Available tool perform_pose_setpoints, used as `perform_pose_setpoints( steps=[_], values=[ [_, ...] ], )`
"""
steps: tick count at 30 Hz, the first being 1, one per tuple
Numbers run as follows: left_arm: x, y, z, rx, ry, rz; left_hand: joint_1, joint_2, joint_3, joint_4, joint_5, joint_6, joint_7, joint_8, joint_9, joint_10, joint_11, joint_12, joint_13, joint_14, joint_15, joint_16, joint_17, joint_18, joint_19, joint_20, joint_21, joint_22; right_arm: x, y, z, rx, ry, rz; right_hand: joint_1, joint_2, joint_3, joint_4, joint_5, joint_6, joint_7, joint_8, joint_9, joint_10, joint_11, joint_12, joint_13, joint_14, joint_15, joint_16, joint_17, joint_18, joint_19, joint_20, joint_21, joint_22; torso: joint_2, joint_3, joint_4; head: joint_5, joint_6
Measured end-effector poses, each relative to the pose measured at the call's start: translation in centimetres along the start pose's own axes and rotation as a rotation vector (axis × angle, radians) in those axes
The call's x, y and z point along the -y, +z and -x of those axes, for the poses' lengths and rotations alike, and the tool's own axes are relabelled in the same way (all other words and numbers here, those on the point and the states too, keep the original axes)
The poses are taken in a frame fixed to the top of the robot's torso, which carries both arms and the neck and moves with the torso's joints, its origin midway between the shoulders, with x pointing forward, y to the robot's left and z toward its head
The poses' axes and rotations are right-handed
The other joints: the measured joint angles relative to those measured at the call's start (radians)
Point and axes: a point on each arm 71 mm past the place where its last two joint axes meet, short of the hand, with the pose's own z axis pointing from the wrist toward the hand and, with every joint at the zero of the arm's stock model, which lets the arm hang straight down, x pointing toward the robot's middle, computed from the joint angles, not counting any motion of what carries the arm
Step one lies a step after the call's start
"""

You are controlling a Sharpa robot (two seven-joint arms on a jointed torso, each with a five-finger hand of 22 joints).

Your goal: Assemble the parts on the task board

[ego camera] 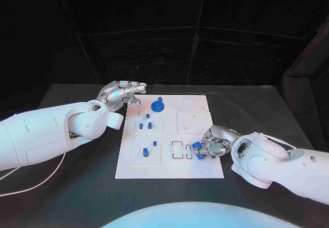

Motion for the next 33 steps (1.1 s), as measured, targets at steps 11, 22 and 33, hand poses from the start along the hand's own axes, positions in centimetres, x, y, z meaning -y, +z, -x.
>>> perform_pose_setpoints(
  steps=[11, 22, 33],
  values=[
    [-0.1, 0.0, -0.1, -0.004, -0.001, 0.001, 0.000, 0.000, 0.000, 0.000, 0.000, 0.000, 0.000, 0.000, 0.000, -0.004, 0.004, 0.005, 0.000, 0.000, 0.000, 0.000, -0.002, 0.000, 0.000, 0.000, 0.000, -0.001, -1.3, -0.7, -0.1, 0.008, 0.131, 0.047, 0.000, 0.000, 0.000, 0.000, 0.011, 0.002, -0.002, 0.006, 0.012, 0.000, 0.000, -0.008, -0.004, 0.000, 0.000, 0.000, 0.000, 0.000, -0.003, -0.003, 0.000, 0.000, 0.000, -0.0023, 0.0052, -0.005, 0.006],
    [-0.1, 0.0, -0.2, -0.007, -0.003, 0.003, 0.000, 0.000, 0.000, 0.000, 0.000, 0.000, 0.000, 0.000, 0.000, -0.004, 0.004, 0.005, 0.000, 0.000, 0.000, 0.000, -0.002, 0.000, 0.000, 0.000, 0.000, -0.001, -2.9, 0.2, -1.0, -0.031, 0.148, 0.063, -0.050, 0.012, -0.032, 0.004, -0.043, 0.022, -0.014, 0.022, 0.044, -0.003, -0.004, -0.024, -0.009, -0.001, -0.008, 0.000, 0.000, 0.000, -0.002, -0.010, 0.000, 0.000, 0.000, -0.0033, 0.0049, 0.007, 0.005],
    [-0.1, 0.1, -0.4, -0.013, -0.004, 0.004, 0.000, 0.000, 0.000, 0.000, 0.000, 0.000, 0.000, 0.000, 0.000, -0.004, 0.004, 0.005, 0.000, 0.000, 0.000, 0.000, -0.002, 0.000, 0.000, 0.000, 0.000, -0.001, -3.6, 1.1, -1.6, -0.044, 0.143, 0.032, -0.091, 0.005, -0.065, 0.006, -0.163, 0.029, -0.021, 0.033, 0.067, -0.007, -0.007, -0.045, -0.018, 0.000, -0.014, -0.011, 0.000, 0.000, -0.002, -0.010, 0.000, 0.000, 0.001, -0.0030, 0.0035, 0.011, 0.005]
  ],
)
